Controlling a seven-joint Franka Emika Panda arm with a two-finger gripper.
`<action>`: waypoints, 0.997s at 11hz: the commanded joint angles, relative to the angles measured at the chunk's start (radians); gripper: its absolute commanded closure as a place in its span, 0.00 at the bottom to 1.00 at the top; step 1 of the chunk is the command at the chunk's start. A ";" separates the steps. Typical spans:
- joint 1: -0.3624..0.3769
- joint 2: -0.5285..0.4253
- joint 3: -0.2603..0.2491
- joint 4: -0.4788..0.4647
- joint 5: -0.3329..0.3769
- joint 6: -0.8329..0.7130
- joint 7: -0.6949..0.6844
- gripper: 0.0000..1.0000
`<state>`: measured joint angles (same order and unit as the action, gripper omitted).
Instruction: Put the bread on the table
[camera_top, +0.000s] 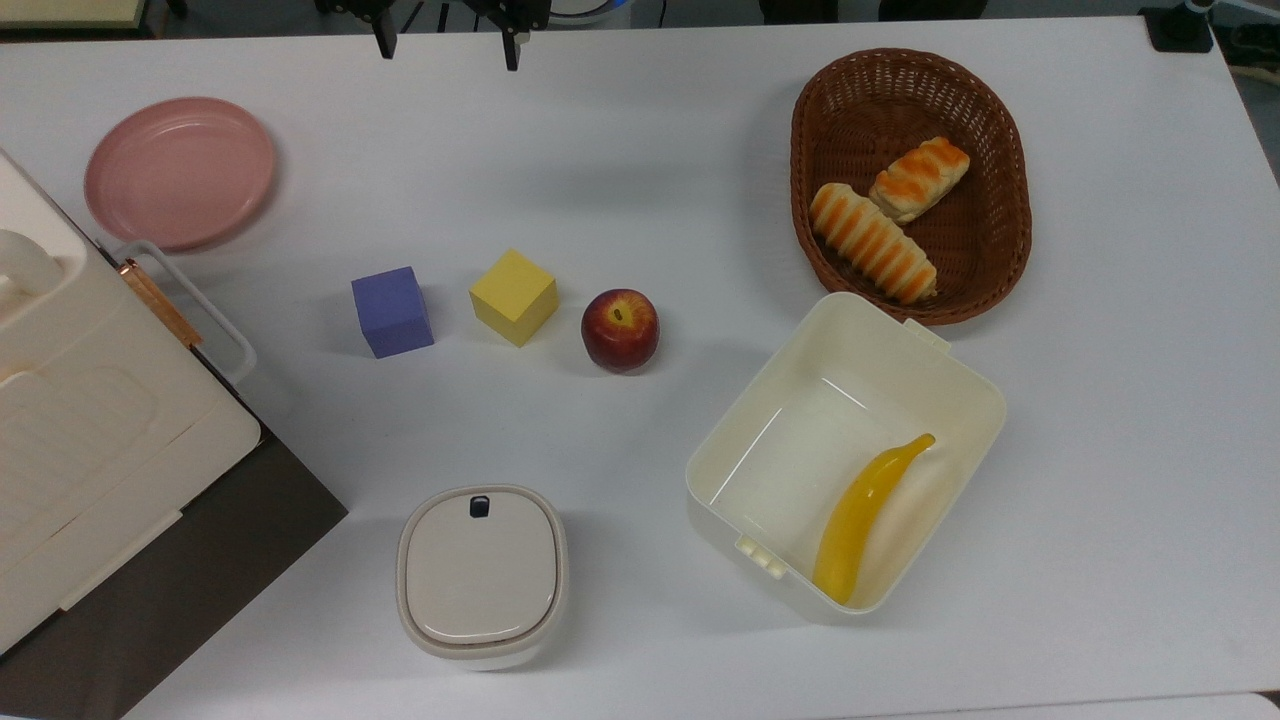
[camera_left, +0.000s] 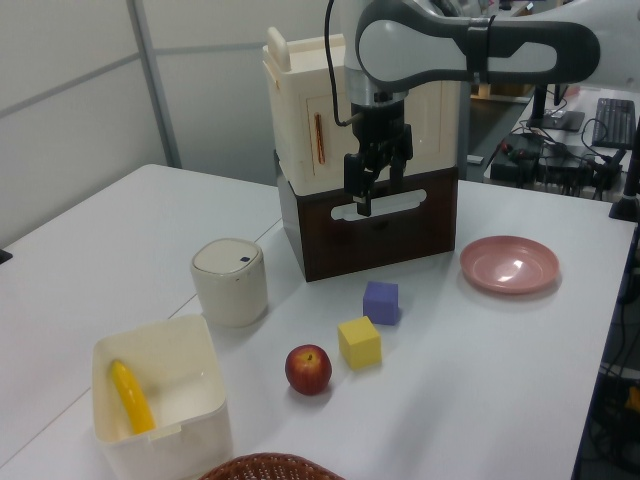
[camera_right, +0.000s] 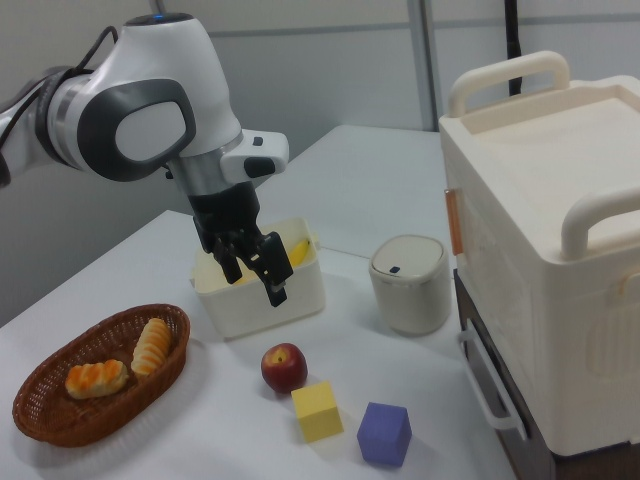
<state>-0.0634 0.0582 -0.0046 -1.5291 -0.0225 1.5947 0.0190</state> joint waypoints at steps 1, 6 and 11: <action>0.002 -0.023 -0.014 -0.014 0.016 -0.031 -0.021 0.00; 0.002 -0.020 -0.015 -0.013 0.012 -0.029 -0.040 0.00; 0.004 -0.011 -0.012 -0.014 0.016 -0.015 -0.050 0.00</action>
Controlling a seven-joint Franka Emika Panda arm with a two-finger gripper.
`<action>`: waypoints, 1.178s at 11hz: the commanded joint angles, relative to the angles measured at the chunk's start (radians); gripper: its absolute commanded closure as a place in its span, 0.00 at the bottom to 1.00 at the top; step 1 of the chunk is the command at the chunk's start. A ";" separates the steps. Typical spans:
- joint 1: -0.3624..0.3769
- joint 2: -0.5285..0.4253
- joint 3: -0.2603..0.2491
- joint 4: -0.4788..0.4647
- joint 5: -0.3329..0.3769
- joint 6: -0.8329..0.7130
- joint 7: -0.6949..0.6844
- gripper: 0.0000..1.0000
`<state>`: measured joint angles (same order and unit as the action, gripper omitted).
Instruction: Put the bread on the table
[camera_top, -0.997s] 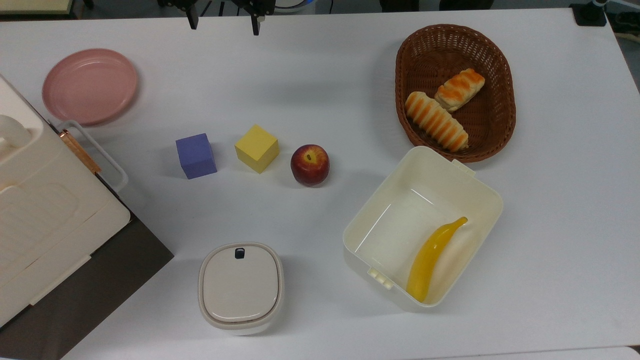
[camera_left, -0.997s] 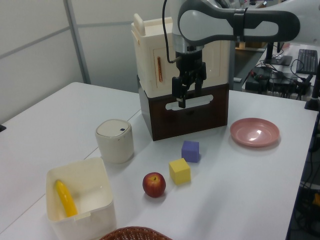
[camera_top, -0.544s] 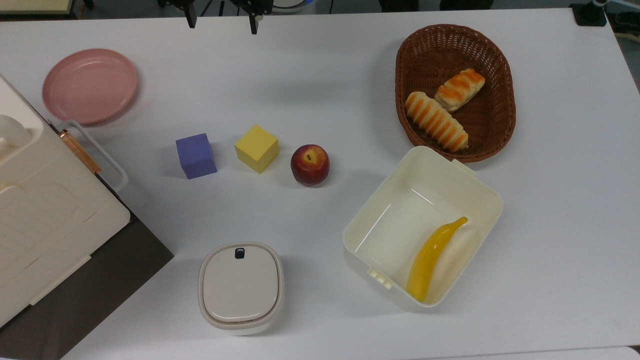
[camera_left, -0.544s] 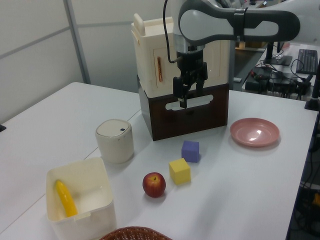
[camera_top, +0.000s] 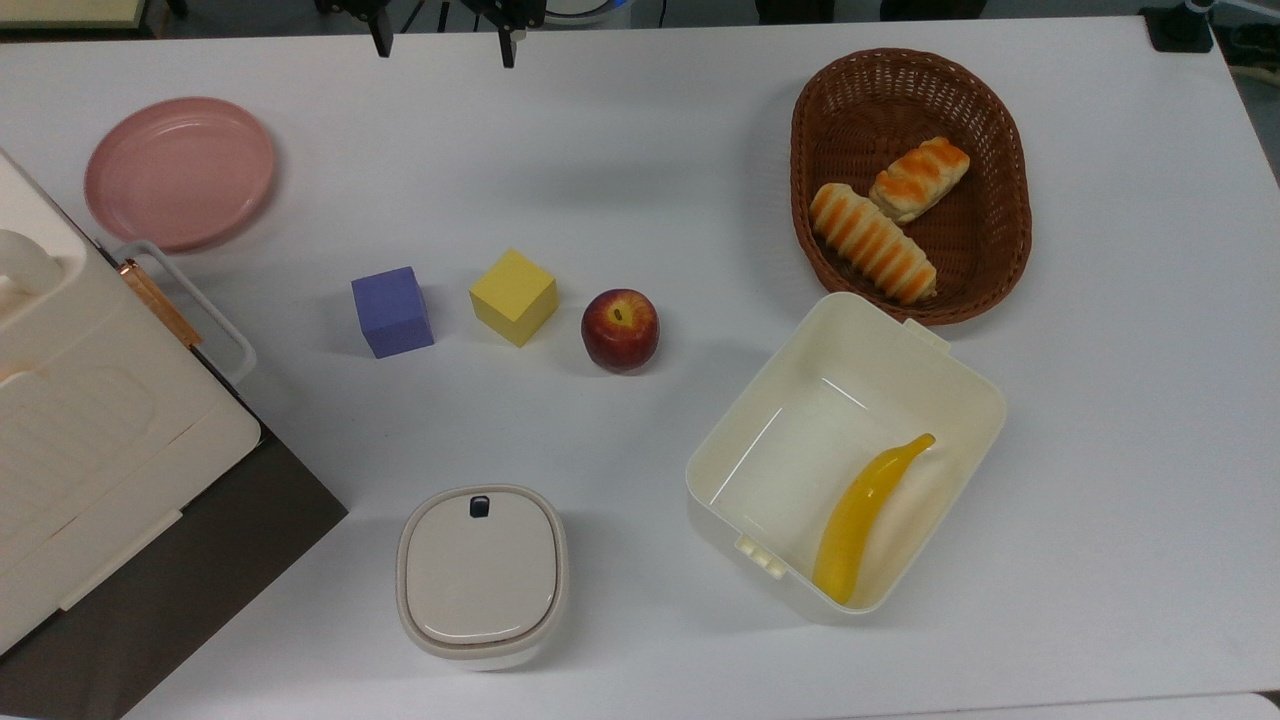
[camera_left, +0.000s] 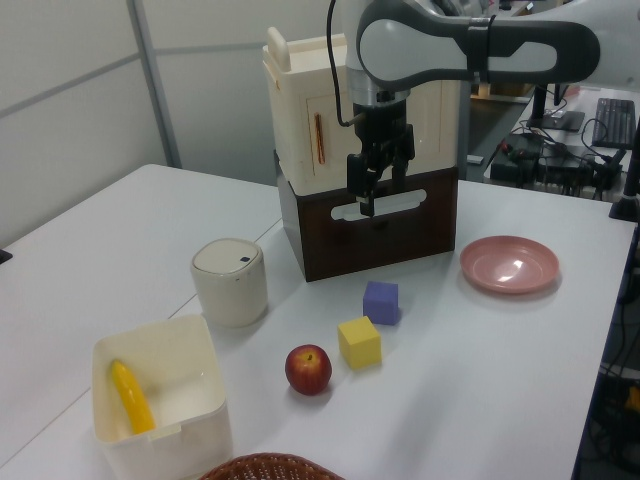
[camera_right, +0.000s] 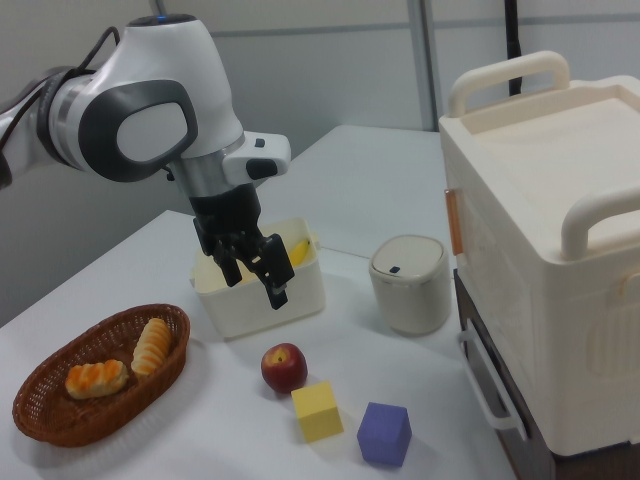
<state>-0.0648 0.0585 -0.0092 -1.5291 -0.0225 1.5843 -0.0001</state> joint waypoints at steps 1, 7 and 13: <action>0.005 -0.009 -0.008 -0.014 0.016 -0.004 -0.035 0.00; 0.016 0.052 0.006 -0.023 0.010 0.066 -0.144 0.00; 0.014 0.053 0.006 -0.166 0.006 0.215 -0.308 0.00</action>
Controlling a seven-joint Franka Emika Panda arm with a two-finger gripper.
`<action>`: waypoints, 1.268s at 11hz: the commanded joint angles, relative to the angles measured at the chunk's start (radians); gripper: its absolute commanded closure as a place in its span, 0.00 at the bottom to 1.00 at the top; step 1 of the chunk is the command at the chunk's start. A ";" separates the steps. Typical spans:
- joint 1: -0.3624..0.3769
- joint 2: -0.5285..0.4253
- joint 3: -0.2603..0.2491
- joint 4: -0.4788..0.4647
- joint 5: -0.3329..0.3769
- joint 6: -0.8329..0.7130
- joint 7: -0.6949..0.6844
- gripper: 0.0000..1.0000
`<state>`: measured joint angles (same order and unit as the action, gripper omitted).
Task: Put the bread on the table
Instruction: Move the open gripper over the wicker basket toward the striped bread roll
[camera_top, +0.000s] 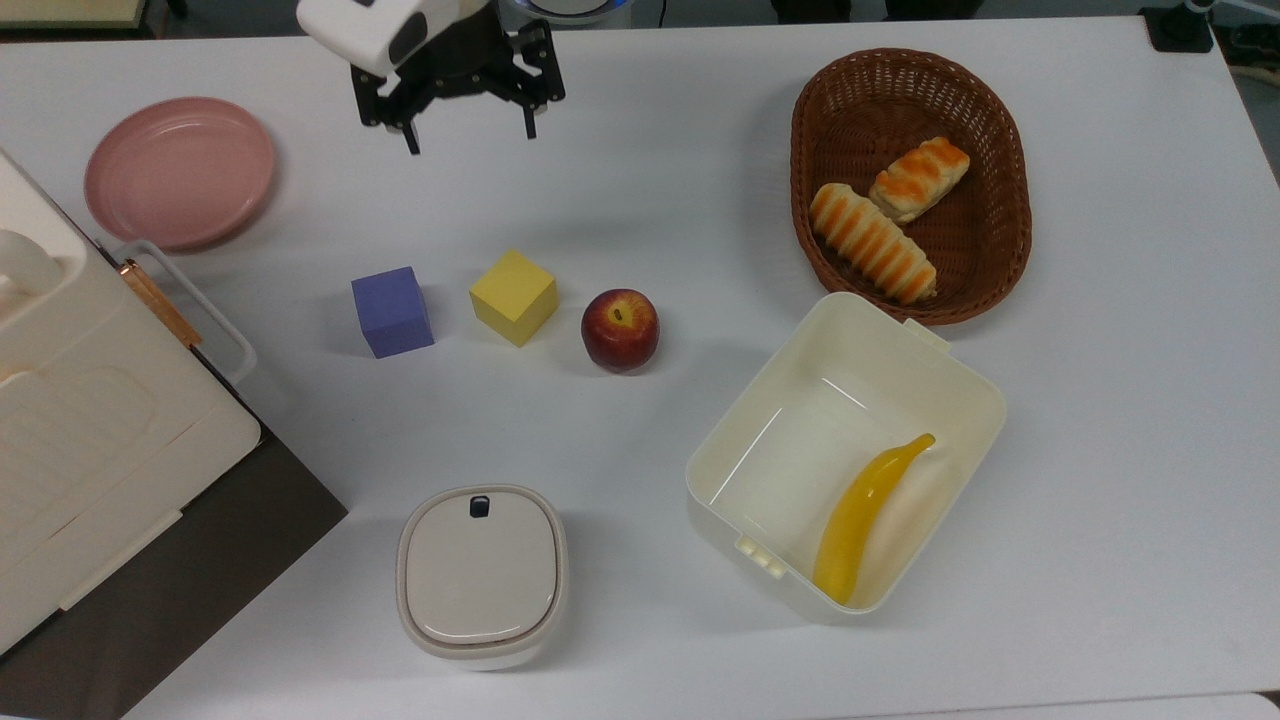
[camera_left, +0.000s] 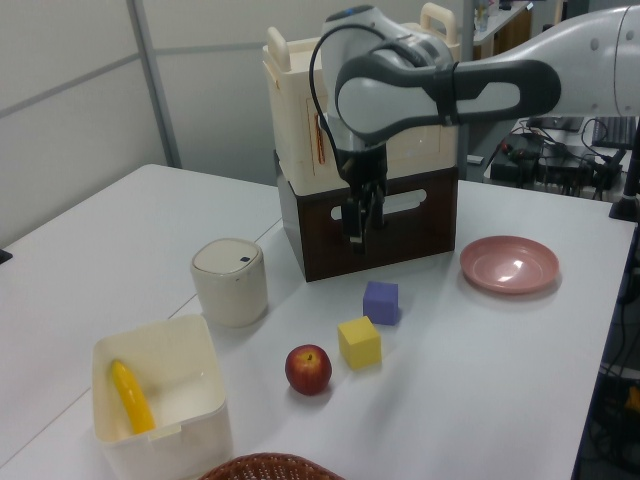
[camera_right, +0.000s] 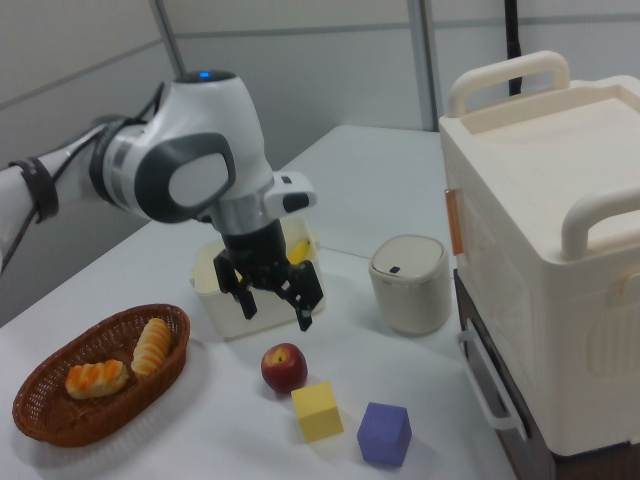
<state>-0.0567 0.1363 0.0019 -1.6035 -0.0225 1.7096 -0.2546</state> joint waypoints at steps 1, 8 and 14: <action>0.008 -0.023 -0.003 -0.110 0.004 0.103 -0.055 0.00; 0.124 0.011 -0.003 -0.115 0.013 0.107 0.029 0.00; 0.417 0.074 -0.003 -0.108 0.004 0.116 0.242 0.00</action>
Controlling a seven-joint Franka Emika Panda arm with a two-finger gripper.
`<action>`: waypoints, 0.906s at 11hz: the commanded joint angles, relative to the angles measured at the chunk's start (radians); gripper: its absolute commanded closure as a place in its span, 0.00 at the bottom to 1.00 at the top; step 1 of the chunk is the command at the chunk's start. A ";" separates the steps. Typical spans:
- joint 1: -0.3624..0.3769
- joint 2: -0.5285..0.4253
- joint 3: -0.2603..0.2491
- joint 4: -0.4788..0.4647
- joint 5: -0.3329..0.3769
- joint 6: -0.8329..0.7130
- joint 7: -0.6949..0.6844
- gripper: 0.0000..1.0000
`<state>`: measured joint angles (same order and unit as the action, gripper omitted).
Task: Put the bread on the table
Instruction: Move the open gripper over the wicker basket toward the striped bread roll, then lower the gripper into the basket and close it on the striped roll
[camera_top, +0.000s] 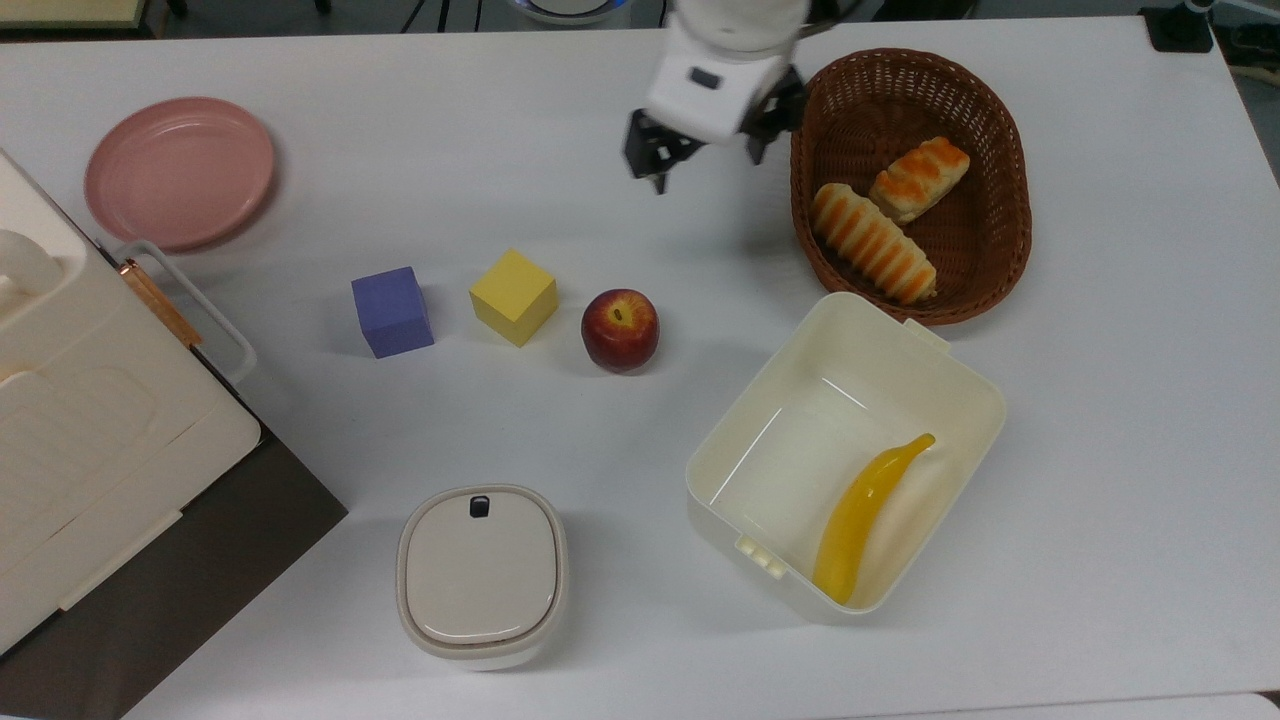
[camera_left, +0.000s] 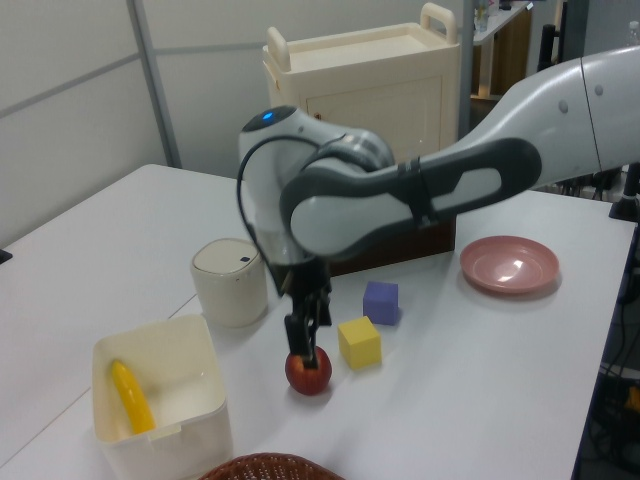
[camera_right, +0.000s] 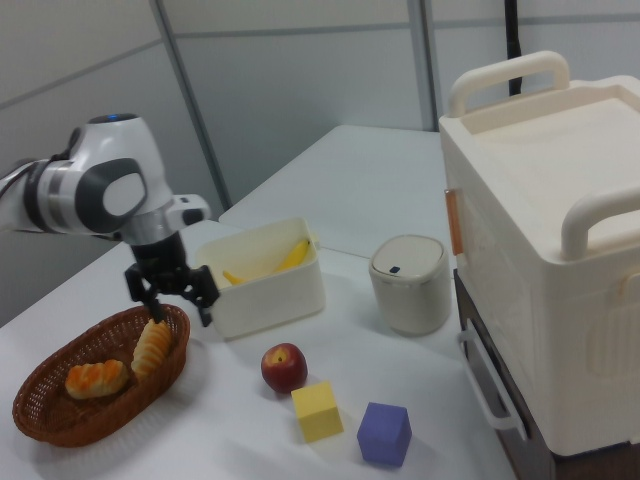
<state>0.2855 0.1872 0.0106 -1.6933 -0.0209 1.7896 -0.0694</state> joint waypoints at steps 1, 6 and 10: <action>0.110 0.046 -0.012 -0.026 0.003 0.080 0.084 0.00; 0.245 0.147 -0.012 -0.025 -0.004 0.152 0.216 0.00; 0.271 0.225 -0.012 -0.017 -0.074 0.224 0.307 0.00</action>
<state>0.5413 0.3848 0.0119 -1.7067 -0.0585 1.9568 0.1805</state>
